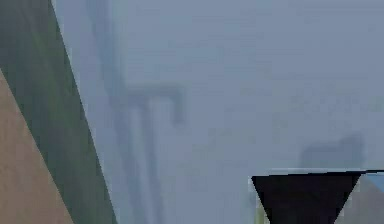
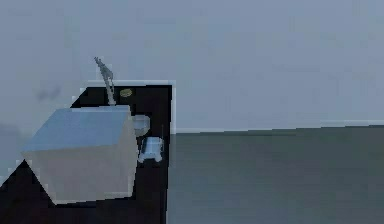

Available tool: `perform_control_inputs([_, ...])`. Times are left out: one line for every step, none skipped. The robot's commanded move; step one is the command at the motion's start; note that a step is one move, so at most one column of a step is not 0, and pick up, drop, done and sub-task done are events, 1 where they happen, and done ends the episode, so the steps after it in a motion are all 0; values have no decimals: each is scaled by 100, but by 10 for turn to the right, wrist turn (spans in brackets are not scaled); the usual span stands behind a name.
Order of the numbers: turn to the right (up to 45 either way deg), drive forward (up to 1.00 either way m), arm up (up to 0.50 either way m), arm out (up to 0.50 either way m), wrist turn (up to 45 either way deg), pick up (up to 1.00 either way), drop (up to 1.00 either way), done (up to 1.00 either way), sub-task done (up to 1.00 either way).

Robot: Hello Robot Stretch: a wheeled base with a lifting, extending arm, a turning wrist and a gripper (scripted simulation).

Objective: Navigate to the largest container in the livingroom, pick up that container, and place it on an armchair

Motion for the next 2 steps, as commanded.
perform_control_inputs([-180,0,0,0,0,0,0,0,0])
perform_control_inputs([0,0,50,0,0,0,0,0,0])
